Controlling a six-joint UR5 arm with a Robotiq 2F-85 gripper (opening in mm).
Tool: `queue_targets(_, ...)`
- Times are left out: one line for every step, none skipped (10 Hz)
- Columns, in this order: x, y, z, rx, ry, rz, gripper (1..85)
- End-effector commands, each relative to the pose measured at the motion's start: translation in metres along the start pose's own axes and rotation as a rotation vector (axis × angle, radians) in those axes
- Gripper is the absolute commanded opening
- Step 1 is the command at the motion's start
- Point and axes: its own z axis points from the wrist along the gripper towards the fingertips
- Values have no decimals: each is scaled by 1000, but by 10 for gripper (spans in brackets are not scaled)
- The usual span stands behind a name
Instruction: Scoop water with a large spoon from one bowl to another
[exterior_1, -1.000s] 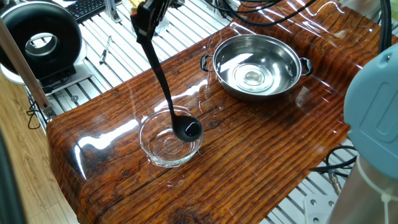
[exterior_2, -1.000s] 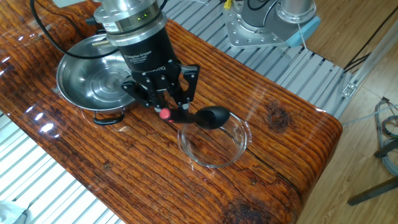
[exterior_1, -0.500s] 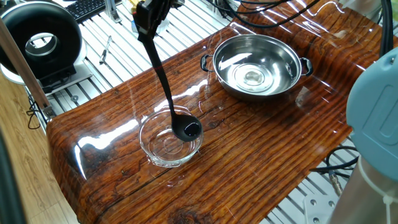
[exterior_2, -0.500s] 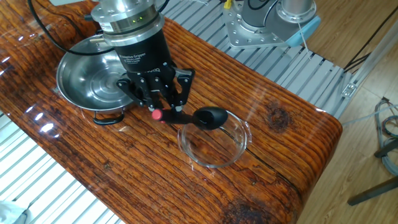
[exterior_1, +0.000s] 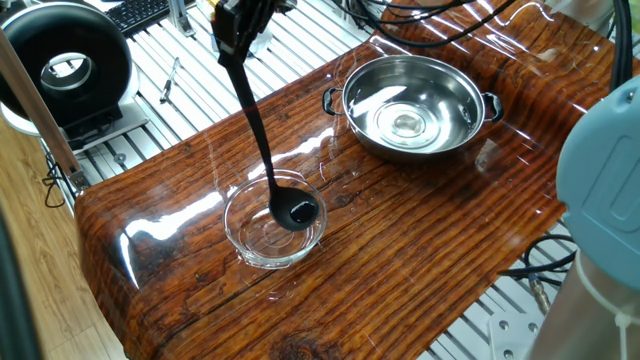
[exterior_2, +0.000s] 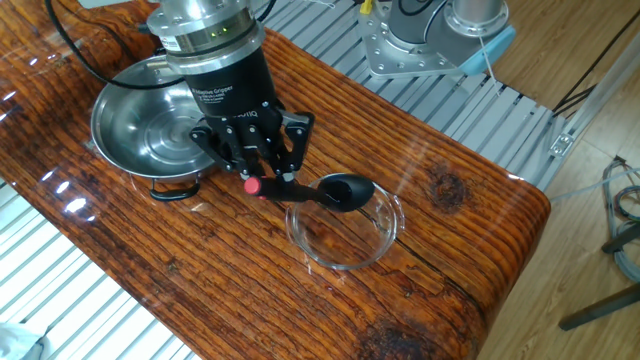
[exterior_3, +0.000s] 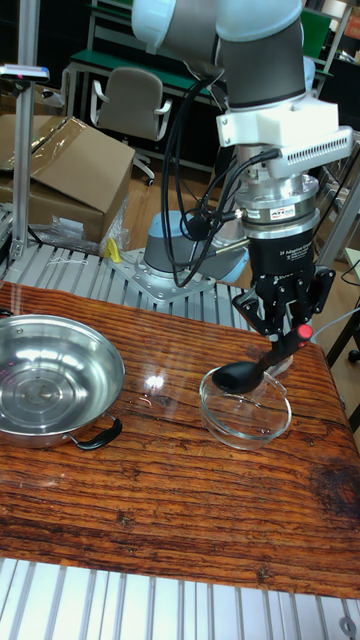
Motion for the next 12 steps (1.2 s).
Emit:
queue_targets(-11, 6, 1, -48, -16, 15, 10)
queue_targets(-12, 10, 0, -62, -19, 27, 10)
queue_targets(-12, 13, -1, -71, -21, 39, 10)
queue_targets(-13, 16, -2, -79, -24, 44, 10)
queue_targets(-14, 13, -1, -79, -24, 35, 10)
queue_targets(-16, 9, -1, -88, -24, 25, 10)
queue_targets(-20, 4, -1, -104, -21, 15, 10)
queue_targets(-25, 2, -3, -139, -22, 3, 10)
queue_targets(-28, 4, -5, -181, -30, 7, 10)
queue_targets(-28, 5, -7, -202, -35, 8, 10)
queue_targets(-28, 4, -7, -212, -39, 3, 10)
queue_targets(-28, 1, -6, -221, -42, -10, 10)
